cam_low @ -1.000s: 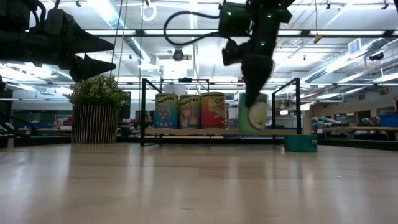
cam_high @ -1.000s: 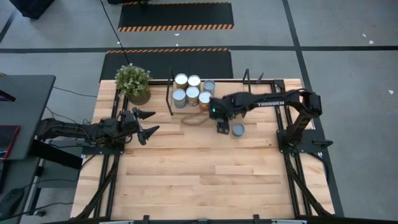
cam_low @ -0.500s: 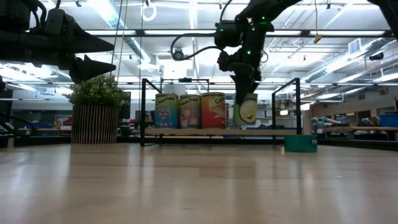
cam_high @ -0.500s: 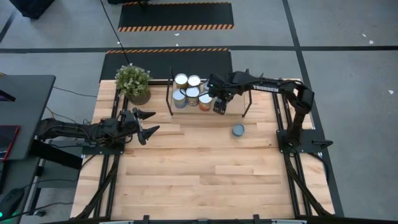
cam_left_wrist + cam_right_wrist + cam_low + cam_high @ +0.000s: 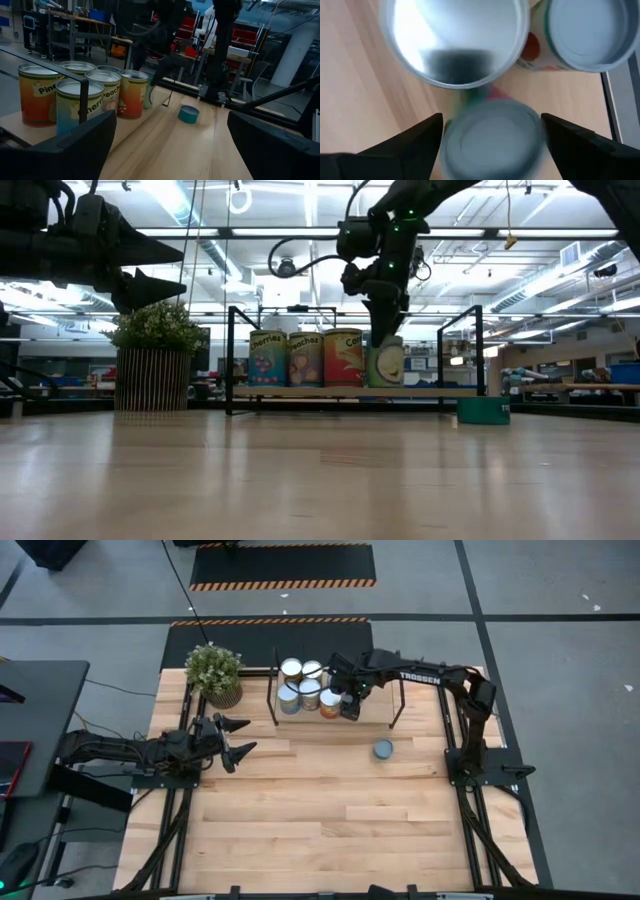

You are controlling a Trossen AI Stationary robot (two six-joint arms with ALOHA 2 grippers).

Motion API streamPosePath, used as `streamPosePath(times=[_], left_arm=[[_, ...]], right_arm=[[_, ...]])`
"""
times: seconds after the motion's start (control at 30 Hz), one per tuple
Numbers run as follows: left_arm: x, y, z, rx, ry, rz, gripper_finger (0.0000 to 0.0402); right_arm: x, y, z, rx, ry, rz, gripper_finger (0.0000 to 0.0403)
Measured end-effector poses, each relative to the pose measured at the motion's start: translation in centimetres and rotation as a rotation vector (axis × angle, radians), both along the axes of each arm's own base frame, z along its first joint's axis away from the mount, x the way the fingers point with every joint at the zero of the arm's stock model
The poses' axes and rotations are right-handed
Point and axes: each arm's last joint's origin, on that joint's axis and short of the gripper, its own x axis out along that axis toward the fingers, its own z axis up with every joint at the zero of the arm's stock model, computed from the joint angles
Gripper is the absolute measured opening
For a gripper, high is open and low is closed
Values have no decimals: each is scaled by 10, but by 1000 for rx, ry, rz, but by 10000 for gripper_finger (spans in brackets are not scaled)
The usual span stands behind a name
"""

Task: Pick and place cans onto a shelf
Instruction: Put the canned soup on the shelf, then adjust the canned vegetables on the shelf

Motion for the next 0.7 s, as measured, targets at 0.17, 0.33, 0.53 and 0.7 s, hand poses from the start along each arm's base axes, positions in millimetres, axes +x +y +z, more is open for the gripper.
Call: streamPosePath(times=[0.17,0.33,0.53,0.7], left_arm=[[0,0,0,-1,0,0,389],[0,0,0,-1,0,0,389],[0,0,0,-1,2,0,389],[0,0,-1,-1,8,0,389]], right_arm=[[0,-1,0,-1,-1,4,358],[-1,-1,6,-1,7,11,359],[2,-4,35,-41,-56,28,359],[-4,-24,47,-161,-56,-4,359]])
